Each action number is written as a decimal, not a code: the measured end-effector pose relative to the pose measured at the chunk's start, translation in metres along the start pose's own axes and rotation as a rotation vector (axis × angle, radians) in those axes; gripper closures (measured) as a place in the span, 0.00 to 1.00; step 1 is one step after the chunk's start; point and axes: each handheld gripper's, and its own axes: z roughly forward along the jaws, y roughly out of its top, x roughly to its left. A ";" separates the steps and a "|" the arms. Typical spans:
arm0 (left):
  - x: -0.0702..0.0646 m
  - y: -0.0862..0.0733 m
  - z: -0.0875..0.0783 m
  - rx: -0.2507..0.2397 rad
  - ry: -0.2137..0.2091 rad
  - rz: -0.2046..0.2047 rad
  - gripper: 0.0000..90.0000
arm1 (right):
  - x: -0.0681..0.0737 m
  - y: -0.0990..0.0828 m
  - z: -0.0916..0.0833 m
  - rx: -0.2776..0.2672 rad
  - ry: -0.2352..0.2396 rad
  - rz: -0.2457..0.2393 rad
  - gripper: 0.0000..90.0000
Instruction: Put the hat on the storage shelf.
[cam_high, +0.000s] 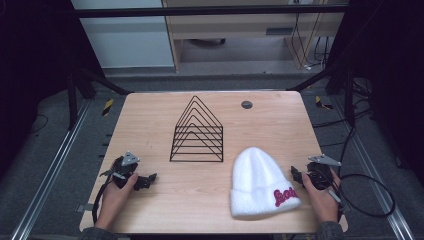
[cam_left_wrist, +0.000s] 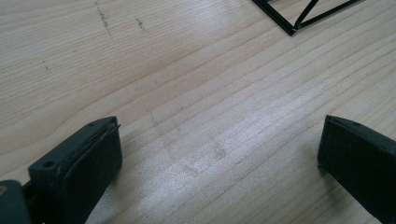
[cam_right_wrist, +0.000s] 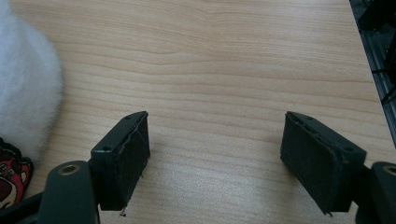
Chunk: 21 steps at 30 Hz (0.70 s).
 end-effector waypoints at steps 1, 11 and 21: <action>0.000 0.000 0.000 0.000 0.000 0.000 0.00 | 0.000 0.000 0.000 0.000 0.000 0.000 0.27; 0.000 0.000 0.000 -0.002 0.000 -0.003 0.00 | 0.003 0.002 0.001 0.016 0.011 0.001 0.22; 0.000 0.000 0.000 -0.002 0.000 -0.003 0.00 | 0.024 0.045 -0.016 0.056 0.094 -0.119 0.28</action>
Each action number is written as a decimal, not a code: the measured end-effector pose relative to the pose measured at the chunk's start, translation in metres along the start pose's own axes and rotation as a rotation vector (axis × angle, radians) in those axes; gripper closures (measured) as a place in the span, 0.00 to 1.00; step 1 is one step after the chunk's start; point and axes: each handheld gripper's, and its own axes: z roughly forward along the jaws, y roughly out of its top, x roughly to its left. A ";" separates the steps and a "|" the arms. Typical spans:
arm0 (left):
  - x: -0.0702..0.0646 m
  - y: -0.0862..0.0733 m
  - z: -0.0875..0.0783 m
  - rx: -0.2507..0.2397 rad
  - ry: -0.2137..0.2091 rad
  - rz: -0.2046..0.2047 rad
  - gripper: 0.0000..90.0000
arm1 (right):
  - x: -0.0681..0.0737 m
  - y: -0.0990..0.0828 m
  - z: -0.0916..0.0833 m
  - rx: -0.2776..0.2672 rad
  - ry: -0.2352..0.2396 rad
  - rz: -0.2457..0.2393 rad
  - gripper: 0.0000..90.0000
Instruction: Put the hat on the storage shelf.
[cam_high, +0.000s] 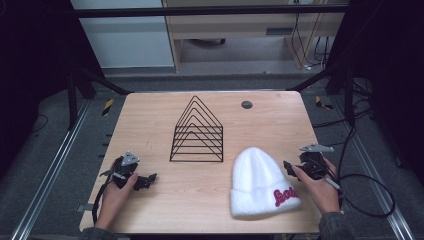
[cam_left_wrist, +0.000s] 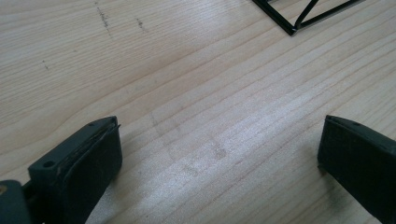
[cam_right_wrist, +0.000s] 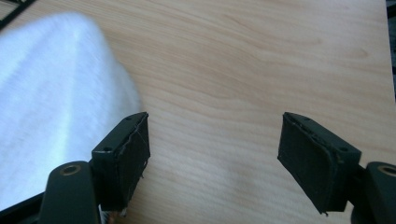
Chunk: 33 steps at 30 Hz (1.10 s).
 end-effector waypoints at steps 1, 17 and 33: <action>0.000 0.000 0.000 0.000 0.000 0.000 0.00 | 0.002 0.006 0.000 0.005 0.006 -0.012 0.28; 0.001 0.000 0.000 0.002 -0.010 0.011 0.00 | 0.043 0.066 0.013 0.084 0.168 -0.092 0.51; 0.001 0.000 0.000 0.002 -0.010 0.012 0.00 | 0.070 0.077 0.045 0.134 0.175 -0.100 0.52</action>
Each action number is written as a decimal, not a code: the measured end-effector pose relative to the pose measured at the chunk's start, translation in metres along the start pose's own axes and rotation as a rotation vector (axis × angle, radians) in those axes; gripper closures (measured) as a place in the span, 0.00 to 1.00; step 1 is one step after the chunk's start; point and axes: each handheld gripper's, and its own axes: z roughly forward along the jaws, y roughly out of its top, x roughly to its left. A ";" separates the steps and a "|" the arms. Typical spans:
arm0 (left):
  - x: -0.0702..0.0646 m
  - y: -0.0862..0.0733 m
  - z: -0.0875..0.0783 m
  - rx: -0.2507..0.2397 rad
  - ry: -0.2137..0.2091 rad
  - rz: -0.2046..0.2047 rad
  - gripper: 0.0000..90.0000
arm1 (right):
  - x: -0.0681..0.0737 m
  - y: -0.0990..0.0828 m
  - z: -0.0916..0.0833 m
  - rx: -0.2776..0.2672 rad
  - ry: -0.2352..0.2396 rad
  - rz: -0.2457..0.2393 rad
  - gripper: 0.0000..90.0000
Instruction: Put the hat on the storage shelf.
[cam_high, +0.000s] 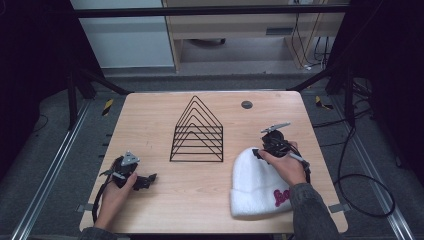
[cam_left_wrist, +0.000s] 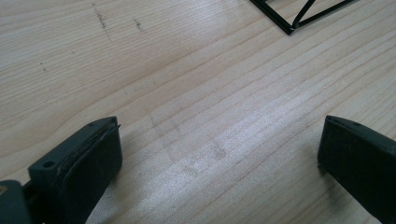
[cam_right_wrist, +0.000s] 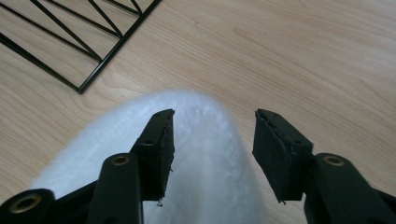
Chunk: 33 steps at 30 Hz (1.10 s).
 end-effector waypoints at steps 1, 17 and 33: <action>0.000 0.000 0.000 0.000 0.000 0.000 0.00 | 0.001 0.000 0.002 0.010 -0.002 0.009 0.50; 0.000 0.000 0.000 0.000 0.000 0.000 0.00 | 0.005 -0.011 0.023 0.076 0.008 0.063 0.59; 0.000 0.000 0.000 0.000 0.000 0.001 0.00 | 0.010 -0.015 0.004 0.008 0.069 0.011 0.92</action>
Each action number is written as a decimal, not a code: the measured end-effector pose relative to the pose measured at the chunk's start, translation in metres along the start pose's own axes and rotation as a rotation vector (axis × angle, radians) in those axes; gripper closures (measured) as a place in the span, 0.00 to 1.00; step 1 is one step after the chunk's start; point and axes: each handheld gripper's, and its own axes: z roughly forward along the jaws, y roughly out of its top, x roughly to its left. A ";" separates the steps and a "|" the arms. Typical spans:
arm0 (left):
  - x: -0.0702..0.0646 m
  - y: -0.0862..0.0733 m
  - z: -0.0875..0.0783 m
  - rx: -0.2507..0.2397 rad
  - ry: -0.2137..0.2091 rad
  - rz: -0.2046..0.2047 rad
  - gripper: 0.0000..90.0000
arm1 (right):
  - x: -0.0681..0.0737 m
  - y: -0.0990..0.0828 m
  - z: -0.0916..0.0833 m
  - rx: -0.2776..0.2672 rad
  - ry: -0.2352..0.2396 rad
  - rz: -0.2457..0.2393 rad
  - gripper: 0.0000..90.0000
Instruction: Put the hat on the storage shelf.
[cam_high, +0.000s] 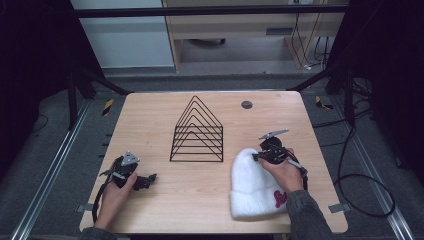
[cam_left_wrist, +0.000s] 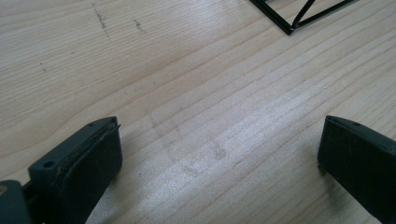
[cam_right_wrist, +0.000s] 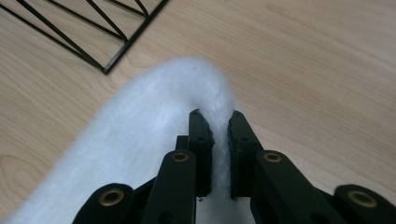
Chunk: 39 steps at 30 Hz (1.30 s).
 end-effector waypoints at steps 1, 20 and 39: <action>0.000 0.000 0.000 0.000 0.000 0.001 0.00 | 0.002 0.000 -0.005 -0.013 0.001 -0.003 0.92; -0.001 0.002 0.000 -0.027 0.032 0.010 0.04 | 0.018 -0.009 -0.073 -0.259 0.047 -0.066 0.93; -0.029 0.068 -0.037 -0.123 0.037 0.175 0.05 | 0.035 0.008 -0.118 -0.374 0.090 -0.120 0.93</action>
